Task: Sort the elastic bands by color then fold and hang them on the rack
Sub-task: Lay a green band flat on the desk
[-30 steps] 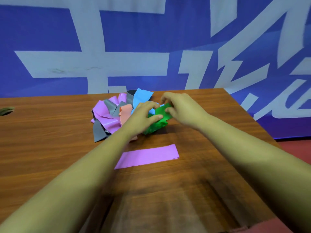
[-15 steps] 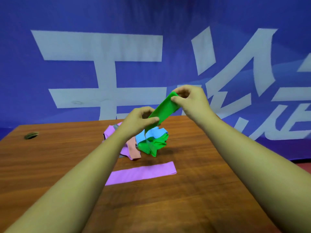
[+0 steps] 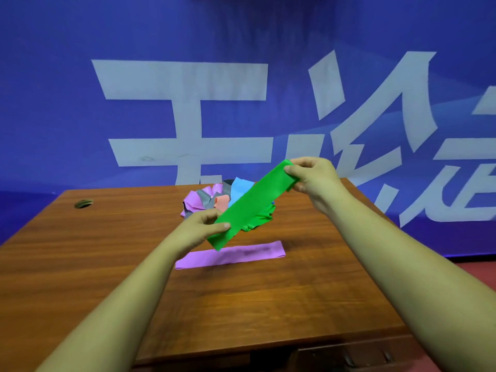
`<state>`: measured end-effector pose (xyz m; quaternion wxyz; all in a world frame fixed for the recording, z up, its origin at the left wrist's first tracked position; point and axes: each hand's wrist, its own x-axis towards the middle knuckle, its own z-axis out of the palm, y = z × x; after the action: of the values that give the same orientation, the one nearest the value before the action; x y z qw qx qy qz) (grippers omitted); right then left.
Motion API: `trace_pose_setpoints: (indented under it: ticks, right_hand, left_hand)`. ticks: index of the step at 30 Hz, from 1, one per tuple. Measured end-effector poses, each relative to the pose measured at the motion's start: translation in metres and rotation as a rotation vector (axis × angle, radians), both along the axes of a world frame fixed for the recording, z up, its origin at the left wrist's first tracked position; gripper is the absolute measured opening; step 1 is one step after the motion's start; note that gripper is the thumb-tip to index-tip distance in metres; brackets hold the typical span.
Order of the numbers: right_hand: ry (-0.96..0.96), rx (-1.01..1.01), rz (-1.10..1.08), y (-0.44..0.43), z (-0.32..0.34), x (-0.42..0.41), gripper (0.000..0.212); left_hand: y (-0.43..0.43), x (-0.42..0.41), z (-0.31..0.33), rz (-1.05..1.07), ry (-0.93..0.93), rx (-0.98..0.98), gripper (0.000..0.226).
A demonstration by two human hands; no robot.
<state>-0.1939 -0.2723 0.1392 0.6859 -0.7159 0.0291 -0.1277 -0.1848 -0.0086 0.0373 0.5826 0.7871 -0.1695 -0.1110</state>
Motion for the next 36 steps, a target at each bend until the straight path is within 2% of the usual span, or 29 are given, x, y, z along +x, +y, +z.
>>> trace_pose_setpoints:
  ticks: [4,10,15,18,21,23,28,32,36]
  right_hand:
    - [0.106,0.083,0.002,0.000,-0.024,-0.014,0.014]
    - [0.234,0.159,-0.026,0.002,-0.074,-0.044,0.015]
    - [0.427,0.159,-0.052,0.003,-0.130,-0.060,0.021]
    - [0.508,0.106,-0.014,0.007,-0.153,-0.064,0.014]
    - [0.499,-0.009,0.068,0.008,-0.159,-0.066,0.003]
    - [0.469,-0.062,0.131,0.007,-0.157,-0.067,0.012]
    - [0.531,0.146,0.271,-0.003,-0.144,-0.064,0.011]
    - [0.579,0.031,0.258,-0.010,-0.142,-0.061,0.018]
    - [0.583,0.050,0.197,-0.011,-0.149,-0.058,0.014]
  left_hand:
    - [0.025,-0.017,-0.013,0.139,0.100,-0.187,0.013]
    - [0.054,-0.035,-0.030,0.361,0.131,-0.289,0.020]
    - [0.065,-0.057,-0.049,0.407,0.125,-0.151,0.014]
    - [0.066,-0.068,-0.065,0.425,0.142,-0.085,0.013]
    - [0.071,-0.075,-0.076,0.451,0.164,-0.079,0.012]
    - [0.073,-0.079,-0.078,0.467,0.170,-0.084,0.012]
    - [0.077,-0.079,-0.075,0.529,0.229,-0.181,0.013]
    - [0.082,-0.076,-0.078,0.525,0.223,-0.046,0.014]
    - [0.084,-0.071,-0.085,0.592,0.169,0.095,0.014]
